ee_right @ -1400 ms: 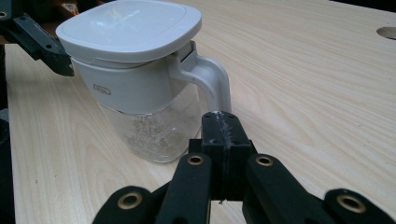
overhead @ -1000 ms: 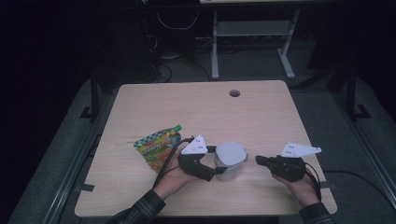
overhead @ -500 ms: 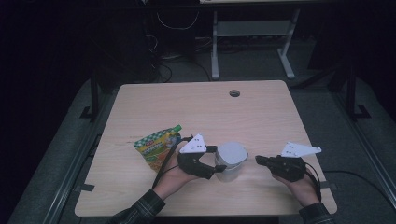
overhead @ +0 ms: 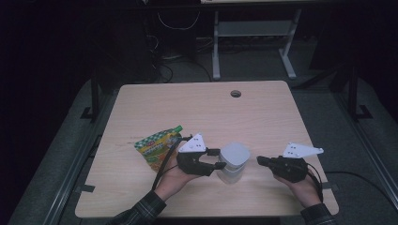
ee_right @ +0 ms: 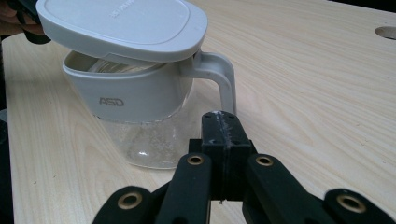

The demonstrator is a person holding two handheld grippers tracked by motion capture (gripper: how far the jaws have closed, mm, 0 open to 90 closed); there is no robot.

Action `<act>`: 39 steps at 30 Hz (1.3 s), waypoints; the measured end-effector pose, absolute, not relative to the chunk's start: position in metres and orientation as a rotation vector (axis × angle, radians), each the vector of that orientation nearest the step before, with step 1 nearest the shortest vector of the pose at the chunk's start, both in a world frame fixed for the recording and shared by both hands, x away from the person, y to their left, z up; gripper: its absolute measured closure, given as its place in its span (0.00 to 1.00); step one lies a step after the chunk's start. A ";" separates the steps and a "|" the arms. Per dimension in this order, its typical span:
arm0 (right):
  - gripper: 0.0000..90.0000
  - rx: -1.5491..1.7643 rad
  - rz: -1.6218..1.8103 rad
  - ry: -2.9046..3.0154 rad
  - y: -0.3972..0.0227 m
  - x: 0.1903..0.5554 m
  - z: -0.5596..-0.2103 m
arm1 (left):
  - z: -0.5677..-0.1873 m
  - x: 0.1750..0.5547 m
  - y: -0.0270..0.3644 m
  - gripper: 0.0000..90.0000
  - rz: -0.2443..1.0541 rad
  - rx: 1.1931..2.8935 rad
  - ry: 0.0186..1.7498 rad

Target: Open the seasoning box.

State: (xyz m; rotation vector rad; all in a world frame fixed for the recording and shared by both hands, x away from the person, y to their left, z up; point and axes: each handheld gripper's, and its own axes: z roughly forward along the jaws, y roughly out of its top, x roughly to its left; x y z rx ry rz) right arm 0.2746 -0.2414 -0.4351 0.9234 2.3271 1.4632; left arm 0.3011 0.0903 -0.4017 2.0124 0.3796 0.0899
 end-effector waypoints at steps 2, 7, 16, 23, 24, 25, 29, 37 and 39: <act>1.00 0.924 1.463 2.328 -0.241 0.274 -0.435 | -0.401 0.301 0.091 0.61 0.086 2.008 0.382; 1.00 0.922 1.462 2.329 -0.241 0.274 -0.435 | -0.401 0.301 0.092 0.68 0.077 2.005 0.404; 1.00 0.921 1.466 2.329 -0.241 0.274 -0.434 | -0.400 0.299 0.095 0.81 0.075 2.003 0.424; 1.00 0.912 1.486 2.317 -0.241 0.272 -0.430 | -0.400 0.299 0.097 0.95 0.077 2.005 0.429; 1.00 0.912 1.491 2.313 -0.241 0.272 -0.429 | -0.400 0.299 0.097 0.98 0.073 2.004 0.426; 1.00 0.912 1.491 2.313 -0.241 0.272 -0.429 | -0.400 0.299 0.097 0.98 0.065 2.005 0.426; 1.00 0.900 1.507 2.299 -0.240 0.272 -0.423 | -0.400 0.299 0.096 1.00 0.061 2.010 0.421; 1.00 0.862 1.560 2.248 -0.234 0.282 -0.405 | -0.400 0.297 0.094 1.00 0.060 2.008 0.412; 1.00 0.848 1.576 2.245 -0.230 0.285 -0.402 | -0.400 0.297 0.094 1.00 0.062 2.009 0.411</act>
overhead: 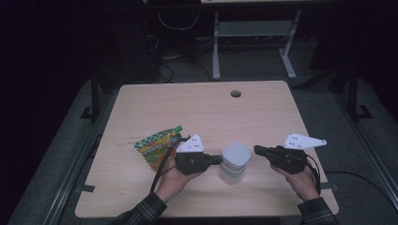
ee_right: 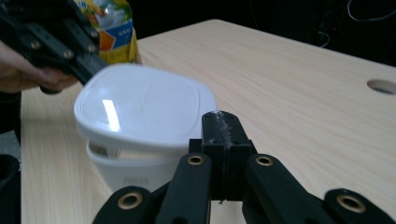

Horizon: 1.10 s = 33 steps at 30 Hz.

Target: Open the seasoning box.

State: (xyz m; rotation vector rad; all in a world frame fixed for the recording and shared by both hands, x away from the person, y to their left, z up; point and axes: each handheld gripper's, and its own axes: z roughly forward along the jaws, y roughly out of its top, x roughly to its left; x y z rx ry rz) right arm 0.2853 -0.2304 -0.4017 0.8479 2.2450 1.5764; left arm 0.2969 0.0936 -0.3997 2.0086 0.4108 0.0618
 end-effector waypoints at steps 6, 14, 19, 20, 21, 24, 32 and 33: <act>1.00 0.807 1.588 2.262 -0.213 0.299 -0.395 | -0.400 0.297 0.094 1.00 0.063 2.007 0.407; 1.00 0.804 1.555 2.300 -0.204 0.306 -0.399 | -0.398 0.296 0.092 1.00 0.059 1.995 0.396; 1.00 0.807 1.559 2.301 -0.205 0.308 -0.400 | -0.396 0.296 0.091 1.00 0.061 1.985 0.387; 1.00 0.814 1.559 2.305 -0.206 0.308 -0.400 | -0.395 0.297 0.091 1.00 0.062 1.986 0.383; 1.00 0.814 1.559 2.305 -0.206 0.308 -0.400 | -0.394 0.297 0.091 1.00 0.061 1.982 0.384; 1.00 0.821 1.543 2.307 -0.206 0.311 -0.400 | -0.390 0.300 0.088 1.00 0.068 1.970 0.378; 1.00 0.836 1.543 2.321 -0.208 0.316 -0.402 | -0.385 0.305 0.085 1.00 0.074 1.959 0.369; 1.00 0.836 1.539 2.322 -0.208 0.316 -0.403 | -0.384 0.306 0.085 1.00 0.074 1.961 0.369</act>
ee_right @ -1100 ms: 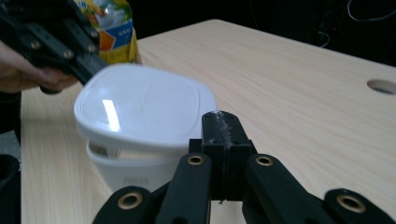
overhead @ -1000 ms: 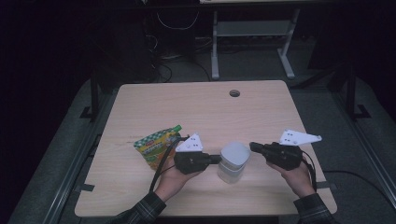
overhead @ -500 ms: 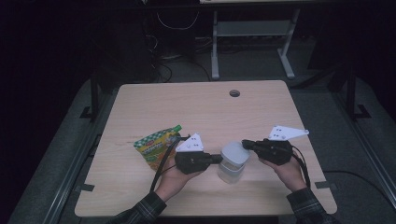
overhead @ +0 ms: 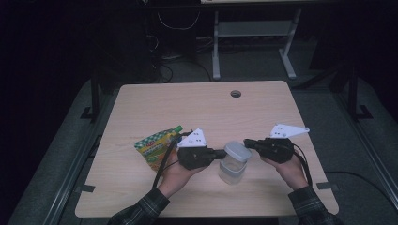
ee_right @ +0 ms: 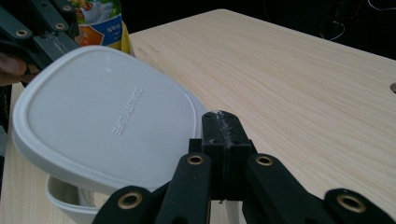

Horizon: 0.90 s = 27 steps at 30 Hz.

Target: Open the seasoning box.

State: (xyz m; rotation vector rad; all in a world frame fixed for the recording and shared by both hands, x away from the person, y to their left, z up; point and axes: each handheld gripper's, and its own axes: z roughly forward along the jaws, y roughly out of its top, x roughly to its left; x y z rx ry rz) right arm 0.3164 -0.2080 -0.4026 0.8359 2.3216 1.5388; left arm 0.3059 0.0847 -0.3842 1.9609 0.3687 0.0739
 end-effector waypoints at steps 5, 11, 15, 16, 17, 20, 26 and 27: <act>1.00 0.841 1.534 2.328 -0.209 0.318 -0.404 | -0.382 0.310 0.083 1.00 0.080 1.949 0.367; 1.00 0.850 1.531 2.335 -0.211 0.320 -0.407 | -0.377 0.315 0.080 1.00 0.091 1.941 0.357; 1.00 0.857 1.532 2.335 -0.212 0.320 -0.409 | -0.375 0.318 0.077 1.00 0.086 1.943 0.353; 1.00 0.859 1.532 2.337 -0.212 0.320 -0.409 | -0.375 0.319 0.076 1.00 0.089 1.940 0.352; 1.00 0.856 1.531 2.338 -0.212 0.320 -0.409 | -0.374 0.320 0.075 1.00 0.091 1.941 0.351; 1.00 0.857 1.526 2.345 -0.213 0.321 -0.411 | -0.372 0.324 0.074 1.00 0.094 1.936 0.353; 1.00 0.864 1.514 2.356 -0.213 0.321 -0.413 | -0.372 0.329 0.069 1.00 0.087 1.930 0.356; 1.00 0.863 1.514 2.354 -0.213 0.321 -0.413 | -0.372 0.330 0.068 1.00 0.090 1.930 0.355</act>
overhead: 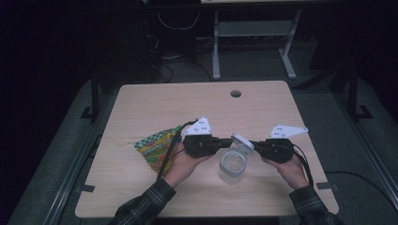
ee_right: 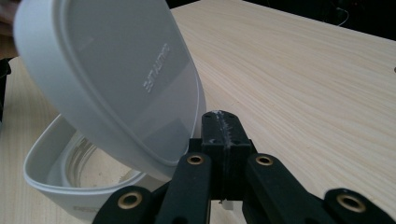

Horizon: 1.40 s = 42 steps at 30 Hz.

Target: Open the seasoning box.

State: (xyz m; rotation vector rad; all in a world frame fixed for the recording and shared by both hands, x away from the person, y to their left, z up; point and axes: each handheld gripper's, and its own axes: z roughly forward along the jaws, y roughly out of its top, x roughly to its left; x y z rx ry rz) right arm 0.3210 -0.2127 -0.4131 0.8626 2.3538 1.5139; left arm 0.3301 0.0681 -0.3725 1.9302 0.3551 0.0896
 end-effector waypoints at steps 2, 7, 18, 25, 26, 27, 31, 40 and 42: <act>1.00 0.862 1.512 2.355 -0.213 0.321 -0.413 | -0.373 0.332 0.067 1.00 0.088 1.933 0.355; 1.00 0.864 1.506 2.360 -0.213 0.321 -0.414 | -0.373 0.337 0.064 1.00 0.089 1.928 0.363; 1.00 0.887 1.487 2.340 -0.220 0.320 -0.414 | -0.373 0.337 0.063 1.00 0.077 1.930 0.364; 1.00 0.931 1.475 2.308 -0.232 0.317 -0.417 | -0.371 0.334 0.066 1.00 0.068 1.946 0.370; 1.00 0.937 1.474 2.304 -0.233 0.316 -0.417 | -0.371 0.333 0.068 1.00 0.074 1.946 0.373; 1.00 0.940 1.474 2.297 -0.236 0.315 -0.417 | -0.370 0.333 0.069 1.00 0.075 1.947 0.374; 1.00 0.960 1.465 2.288 -0.241 0.310 -0.419 | -0.369 0.331 0.075 0.99 0.079 1.956 0.379; 1.00 0.982 1.452 2.286 -0.247 0.300 -0.421 | -0.368 0.324 0.086 0.96 0.081 1.969 0.406; 1.00 0.986 1.450 2.286 -0.248 0.297 -0.421 | -0.368 0.321 0.089 0.95 0.078 1.970 0.414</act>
